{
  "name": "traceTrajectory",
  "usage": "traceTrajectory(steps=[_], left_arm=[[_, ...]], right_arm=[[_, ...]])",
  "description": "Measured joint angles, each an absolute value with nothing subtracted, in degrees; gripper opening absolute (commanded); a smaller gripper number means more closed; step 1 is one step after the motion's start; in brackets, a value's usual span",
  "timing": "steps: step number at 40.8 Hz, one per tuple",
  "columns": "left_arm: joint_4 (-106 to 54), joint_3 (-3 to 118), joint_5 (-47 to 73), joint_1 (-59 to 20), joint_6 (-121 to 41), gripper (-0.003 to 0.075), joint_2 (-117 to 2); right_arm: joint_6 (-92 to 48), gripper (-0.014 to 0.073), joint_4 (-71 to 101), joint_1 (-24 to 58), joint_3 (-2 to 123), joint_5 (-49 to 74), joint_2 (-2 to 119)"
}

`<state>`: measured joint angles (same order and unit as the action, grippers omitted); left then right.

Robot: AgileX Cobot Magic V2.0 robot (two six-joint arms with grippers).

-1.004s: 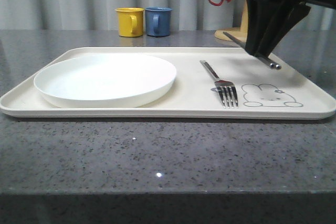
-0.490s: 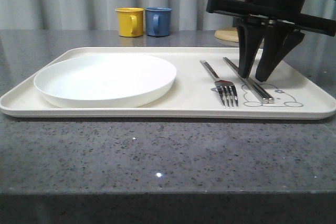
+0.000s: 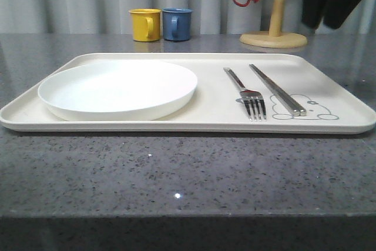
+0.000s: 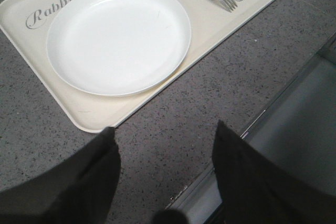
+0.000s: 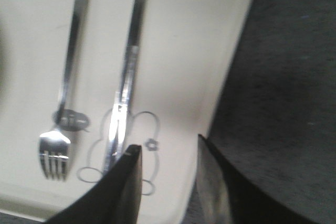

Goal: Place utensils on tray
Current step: 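Lower the chopsticks onto the tray beside the fork and release, then grasp the silver spoon with the right gripper and lift it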

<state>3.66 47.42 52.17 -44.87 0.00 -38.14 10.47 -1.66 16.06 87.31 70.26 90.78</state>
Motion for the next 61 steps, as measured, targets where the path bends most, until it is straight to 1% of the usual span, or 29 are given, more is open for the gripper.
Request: traceTrajectory(steps=[3,8,15,21,28,46,52,55,61], left_arm=[[3.66,47.42,52.17,-44.87,0.00,0.0389,-38.14],[3.66,47.42,52.17,-44.87,0.00,0.0389,-38.14],[3.66,47.42,52.17,-44.87,0.00,0.0389,-38.14],[3.66,47.42,52.17,-44.87,0.00,0.0389,-38.14],[3.66,47.42,52.17,-44.87,0.00,0.0389,-38.14],[3.66,47.42,52.17,-44.87,0.00,0.0389,-38.14],[3.66,47.42,52.07,-44.87,0.00,0.0390,-38.14],[3.66,47.42,52.07,-44.87,0.00,0.0389,-38.14],[3.66,47.42,52.07,-44.87,0.00,0.0389,-38.14]], right_arm=[[9.95,0.0288,-3.65,13.46,85.62,70.52,88.34],[6.93,0.0288,-4.56,5.93,82.27,70.77,86.90],[1.88,0.0288,-4.81,-3.51,79.75,70.85,88.22],[-0.65,0.0288,-4.91,-8.14,79.59,70.85,90.73],[-1.72,0.0288,-5.02,-9.59,79.59,69.83,93.84],[-2.12,0.0283,-5.02,-9.59,79.59,65.79,100.34],[-2.12,0.0215,-5.02,-9.59,79.59,65.43,101.23],[-2.12,0.0165,-5.02,-9.59,79.59,65.32,101.27],[-2.12,0.0036,-5.15,-9.72,79.59,65.17,101.27]])
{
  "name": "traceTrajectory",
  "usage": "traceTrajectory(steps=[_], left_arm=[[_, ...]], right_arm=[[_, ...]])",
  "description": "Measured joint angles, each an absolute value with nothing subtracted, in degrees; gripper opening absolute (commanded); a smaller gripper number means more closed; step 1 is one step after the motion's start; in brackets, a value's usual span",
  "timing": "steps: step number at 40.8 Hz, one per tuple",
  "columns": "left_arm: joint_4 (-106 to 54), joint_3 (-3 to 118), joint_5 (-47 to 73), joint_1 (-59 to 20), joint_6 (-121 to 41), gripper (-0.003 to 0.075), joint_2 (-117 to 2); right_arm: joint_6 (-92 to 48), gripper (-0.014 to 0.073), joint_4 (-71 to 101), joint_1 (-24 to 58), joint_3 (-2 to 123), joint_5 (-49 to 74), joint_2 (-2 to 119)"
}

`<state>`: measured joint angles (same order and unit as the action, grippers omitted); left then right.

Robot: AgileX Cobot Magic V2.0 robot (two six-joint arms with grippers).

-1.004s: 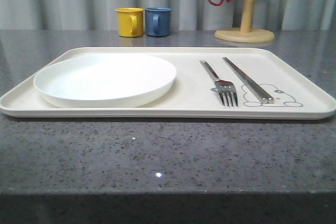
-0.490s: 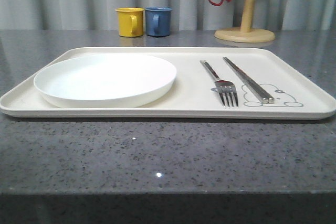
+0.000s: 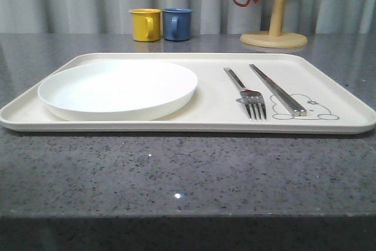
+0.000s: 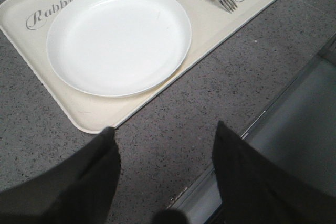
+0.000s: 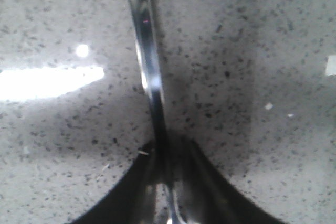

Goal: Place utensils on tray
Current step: 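Grasp the silver spoon with the right gripper and lift it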

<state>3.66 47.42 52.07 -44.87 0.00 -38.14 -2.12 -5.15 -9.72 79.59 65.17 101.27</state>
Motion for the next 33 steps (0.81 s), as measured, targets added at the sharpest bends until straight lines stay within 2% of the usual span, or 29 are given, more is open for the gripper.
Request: traceTrajectory(steps=[5,17,33], left_arm=[[3.66,47.42,52.07,-44.87,0.00,0.0389,-38.14],[3.66,47.42,52.07,-44.87,0.00,0.0389,-38.14],[3.66,47.42,52.07,-44.87,0.00,0.0389,-38.14]], right_arm=[[-2.12,-0.0013,-5.51,-9.76,79.59,65.17,101.27],[-2.12,-0.0014,2.60,-8.49,82.59,69.04,100.81],[0.00,-0.0014,12.76,5.52,85.32,70.19,97.24]])
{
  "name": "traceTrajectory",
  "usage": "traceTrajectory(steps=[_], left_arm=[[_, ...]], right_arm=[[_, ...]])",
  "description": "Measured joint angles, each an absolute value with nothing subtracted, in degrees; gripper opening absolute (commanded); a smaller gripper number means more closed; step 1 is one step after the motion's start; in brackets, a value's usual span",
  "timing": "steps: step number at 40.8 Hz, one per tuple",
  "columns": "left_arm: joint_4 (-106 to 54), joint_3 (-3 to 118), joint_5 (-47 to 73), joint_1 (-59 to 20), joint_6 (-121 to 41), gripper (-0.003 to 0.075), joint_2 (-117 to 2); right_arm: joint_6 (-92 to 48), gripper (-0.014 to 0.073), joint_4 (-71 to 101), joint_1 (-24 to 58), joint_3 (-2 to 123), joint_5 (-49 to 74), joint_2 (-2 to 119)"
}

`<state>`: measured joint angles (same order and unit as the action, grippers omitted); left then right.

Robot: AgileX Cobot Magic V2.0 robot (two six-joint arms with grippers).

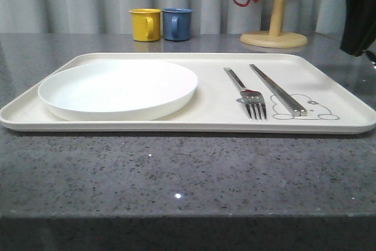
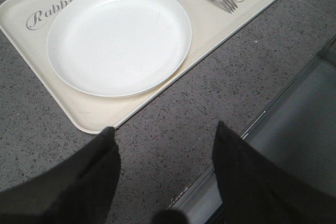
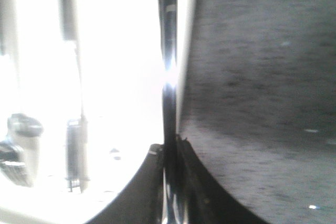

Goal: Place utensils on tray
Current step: 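Grasp the silver spoon with the right gripper and lift it, then lower the spoon onto the tray beside the chopsticks and release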

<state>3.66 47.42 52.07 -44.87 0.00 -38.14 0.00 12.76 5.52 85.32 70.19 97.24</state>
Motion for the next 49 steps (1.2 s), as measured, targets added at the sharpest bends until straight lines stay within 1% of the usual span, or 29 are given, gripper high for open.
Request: traceTrajectory(steps=[9,16,19,23,28,31,40,45,49], left_arm=[[3.66,47.42,52.07,-44.87,0.00,0.0389,-38.14],[3.66,47.42,52.07,-44.87,0.00,0.0389,-38.14],[3.66,47.42,52.07,-44.87,0.00,0.0389,-38.14],[3.66,47.42,52.07,-44.87,0.00,0.0389,-38.14],[3.66,47.42,52.07,-44.87,0.00,0.0389,-38.14],[3.66,47.42,52.07,-44.87,0.00,0.0389,-38.14],[3.66,47.42,52.07,-44.87,0.00,0.0389,-38.14],[3.66,47.42,52.07,-44.87,0.00,0.0389,-38.14],[3.66,47.42,52.07,-44.87,0.00,0.0389,-38.14]], right_arm=[[5.63,-0.0014,13.51,10.13,85.32,70.19,98.21],[8.26,-0.0013,13.51,10.75,85.32,69.89,101.04],[9.82,0.0001,13.28,10.75,85.32,68.96,102.55],[11.24,0.0082,13.12,10.75,85.32,67.50,103.85],[11.71,0.0241,12.19,10.75,85.32,66.85,104.36],[11.71,0.0283,11.47,10.75,85.32,66.72,104.36],[11.27,0.0276,9.24,10.75,85.32,66.60,101.81],[8.09,0.0276,8.60,11.76,85.32,66.60,97.10],[4.95,0.0276,8.44,14.09,84.93,67.18,91.81]])
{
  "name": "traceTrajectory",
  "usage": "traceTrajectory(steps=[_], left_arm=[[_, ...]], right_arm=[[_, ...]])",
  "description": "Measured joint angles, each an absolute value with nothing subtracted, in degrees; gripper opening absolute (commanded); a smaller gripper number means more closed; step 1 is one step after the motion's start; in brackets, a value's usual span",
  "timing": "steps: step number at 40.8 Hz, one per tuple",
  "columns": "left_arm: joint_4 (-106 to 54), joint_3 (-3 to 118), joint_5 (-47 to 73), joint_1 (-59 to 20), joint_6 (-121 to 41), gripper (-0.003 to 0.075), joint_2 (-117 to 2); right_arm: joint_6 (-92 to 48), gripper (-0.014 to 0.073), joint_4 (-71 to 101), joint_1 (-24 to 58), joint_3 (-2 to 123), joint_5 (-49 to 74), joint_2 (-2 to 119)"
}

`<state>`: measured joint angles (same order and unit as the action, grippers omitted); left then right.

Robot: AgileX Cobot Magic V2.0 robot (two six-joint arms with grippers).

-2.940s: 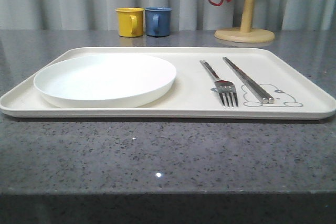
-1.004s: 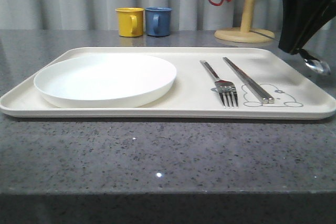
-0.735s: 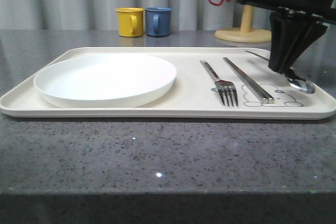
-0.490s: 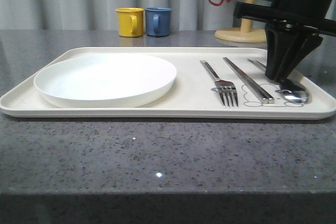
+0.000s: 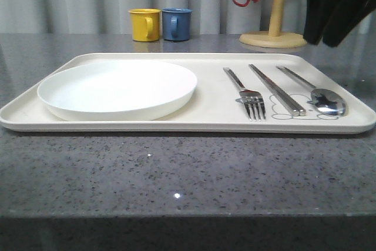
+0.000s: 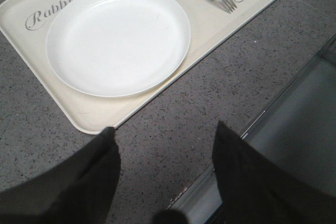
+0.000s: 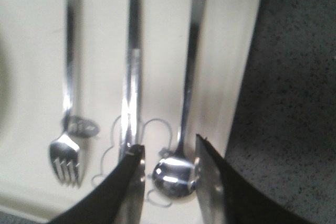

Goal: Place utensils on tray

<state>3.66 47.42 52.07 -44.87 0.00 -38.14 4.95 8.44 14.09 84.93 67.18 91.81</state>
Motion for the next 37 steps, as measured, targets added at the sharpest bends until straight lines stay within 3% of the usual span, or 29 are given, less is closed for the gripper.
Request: traceTrajectory(steps=[13,37], left_arm=[[3.66,47.42,52.07,-44.87,0.00,0.0389,-38.14],[3.66,47.42,52.07,-44.87,0.00,0.0389,-38.14]], right_arm=[[2.01,0.0276,4.86,23.76,72.87,67.18,71.82],[1.73,0.0276,4.09,24.70,49.14,60.87,34.46]])
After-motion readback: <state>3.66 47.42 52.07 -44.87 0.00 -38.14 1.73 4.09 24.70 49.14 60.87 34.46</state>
